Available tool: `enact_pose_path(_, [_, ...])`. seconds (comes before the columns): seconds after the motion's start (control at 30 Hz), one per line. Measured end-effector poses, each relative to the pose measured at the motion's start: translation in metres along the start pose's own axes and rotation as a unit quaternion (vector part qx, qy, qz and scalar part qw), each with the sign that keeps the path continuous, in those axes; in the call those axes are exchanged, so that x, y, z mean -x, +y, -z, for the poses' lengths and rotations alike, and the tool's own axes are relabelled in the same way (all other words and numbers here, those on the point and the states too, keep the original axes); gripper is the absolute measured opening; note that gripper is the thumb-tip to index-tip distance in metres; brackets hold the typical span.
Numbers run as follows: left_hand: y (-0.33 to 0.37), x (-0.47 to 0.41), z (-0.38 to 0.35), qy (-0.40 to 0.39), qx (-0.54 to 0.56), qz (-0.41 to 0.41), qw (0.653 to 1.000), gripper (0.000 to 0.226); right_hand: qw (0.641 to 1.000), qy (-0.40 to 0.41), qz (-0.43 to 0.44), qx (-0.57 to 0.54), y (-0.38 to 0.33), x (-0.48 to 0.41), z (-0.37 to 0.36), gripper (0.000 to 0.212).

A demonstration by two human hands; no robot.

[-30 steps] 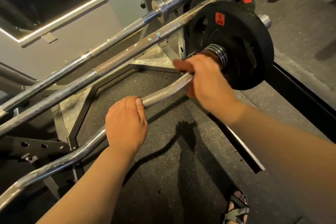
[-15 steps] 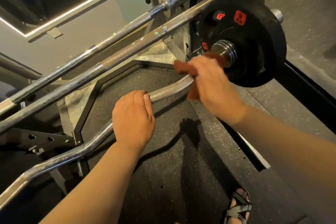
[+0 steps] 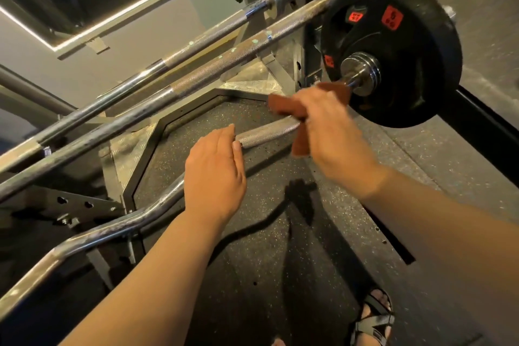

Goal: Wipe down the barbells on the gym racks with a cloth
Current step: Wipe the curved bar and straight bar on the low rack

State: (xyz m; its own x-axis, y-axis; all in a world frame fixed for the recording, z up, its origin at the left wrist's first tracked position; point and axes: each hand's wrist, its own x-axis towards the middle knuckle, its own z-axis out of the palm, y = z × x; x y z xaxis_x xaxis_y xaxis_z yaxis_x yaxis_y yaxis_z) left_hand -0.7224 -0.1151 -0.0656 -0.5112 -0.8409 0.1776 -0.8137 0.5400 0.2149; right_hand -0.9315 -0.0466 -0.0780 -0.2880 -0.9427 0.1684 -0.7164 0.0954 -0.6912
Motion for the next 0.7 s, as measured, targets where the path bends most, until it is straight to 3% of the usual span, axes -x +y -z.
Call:
enact_pose_path(0.07, [-0.001, 0.003, 0.003, -0.002, 0.011, -0.009, 1.0, 0.046, 0.993, 0.079, -0.083, -0.028, 0.005, -0.007, 0.005, 0.049])
enact_pose_path(0.13, [-0.001, 0.004, 0.003, -0.001, 0.014, -0.009, 1.0, 0.046, 0.988, 0.097, -0.119, -0.022, -0.009, -0.008, -0.004, 0.05])
enact_pose_path(0.27, [0.002, 0.003, 0.0, 0.003, 0.014, 0.013, 1.0, 0.043, 1.0, -0.009, -0.003, -0.007, -0.037, 0.006, -0.023, 0.045])
enact_pose_path(0.37, [0.004, 0.003, 0.0, 0.005, 0.017, 0.021, 1.0, 0.039, 0.997, -0.063, 0.045, 0.031, -0.015, -0.005, 0.003, 0.039])
enact_pose_path(0.53, [0.006, 0.004, -0.001, 0.006, 0.015, 0.035, 0.999, 0.038, 0.998, 0.017, -0.055, 0.031, 0.02, -0.027, 0.033, 0.036])
enact_pose_path(0.7, [0.006, 0.004, 0.0, 0.007, 0.017, 0.036, 0.999, 0.037, 1.0, 0.0, -0.011, 0.006, -0.016, 0.0, -0.006, 0.046])
